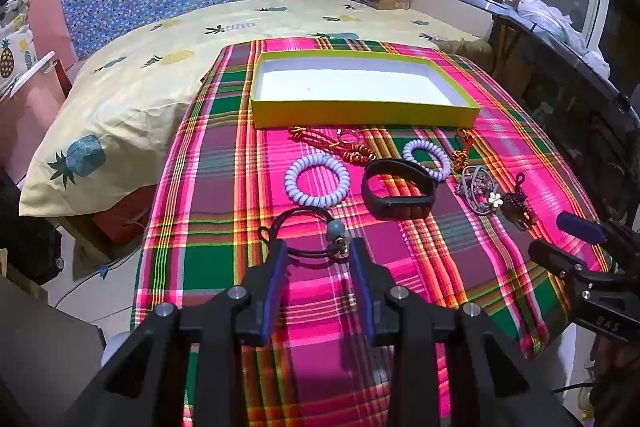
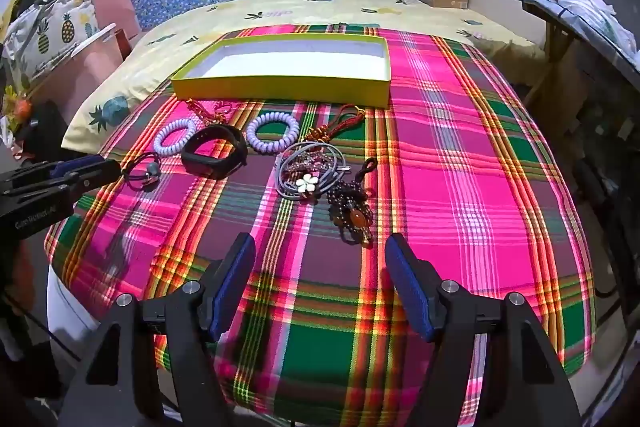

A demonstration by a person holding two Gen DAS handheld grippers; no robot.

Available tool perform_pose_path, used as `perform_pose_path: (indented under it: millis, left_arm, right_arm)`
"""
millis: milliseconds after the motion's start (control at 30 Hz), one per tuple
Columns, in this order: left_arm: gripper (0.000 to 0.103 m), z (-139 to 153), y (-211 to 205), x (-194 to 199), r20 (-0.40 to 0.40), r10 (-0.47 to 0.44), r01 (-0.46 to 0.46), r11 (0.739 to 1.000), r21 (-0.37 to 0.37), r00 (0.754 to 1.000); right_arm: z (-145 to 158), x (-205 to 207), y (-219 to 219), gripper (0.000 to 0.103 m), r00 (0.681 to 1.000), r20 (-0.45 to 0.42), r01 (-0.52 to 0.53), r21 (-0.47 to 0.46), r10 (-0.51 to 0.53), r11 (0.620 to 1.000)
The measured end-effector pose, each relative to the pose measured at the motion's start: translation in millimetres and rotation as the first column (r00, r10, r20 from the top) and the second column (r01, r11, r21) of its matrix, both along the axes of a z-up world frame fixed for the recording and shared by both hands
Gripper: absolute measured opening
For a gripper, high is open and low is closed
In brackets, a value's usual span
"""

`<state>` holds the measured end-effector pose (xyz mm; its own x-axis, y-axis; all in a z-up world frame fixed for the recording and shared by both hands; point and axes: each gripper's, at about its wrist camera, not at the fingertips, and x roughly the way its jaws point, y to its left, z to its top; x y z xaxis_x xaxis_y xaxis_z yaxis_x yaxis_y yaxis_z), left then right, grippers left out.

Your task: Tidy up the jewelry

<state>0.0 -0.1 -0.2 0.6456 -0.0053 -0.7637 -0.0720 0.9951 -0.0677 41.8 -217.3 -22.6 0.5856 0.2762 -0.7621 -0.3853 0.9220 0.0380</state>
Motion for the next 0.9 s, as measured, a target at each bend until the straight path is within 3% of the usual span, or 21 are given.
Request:
perform_pose_path:
  millis: [267,467,900]
  left_arm:
    - [0.033,2,12,-12,0.004,-0.006,0.006,1.0,-0.014,1.0]
    - [0.033,3,-2,-7,-0.01,-0.004,0.004,1.0,0.014,1.0]
    - [0.033,2,-2,-9,-0.02,-0.024,0.024,1.0,-0.017,1.0]
  right_arm:
    - [9,-3,3,0.068,1.0,0.007,-0.01,0.002,0.01,1.0]
    - [6,-7,8,0.068,1.0,0.022,-0.02,-0.008,0.02,1.0]
    - [8,-7,8,0.068,0.999,0.024,-0.022,-0.009,0.022,1.0]
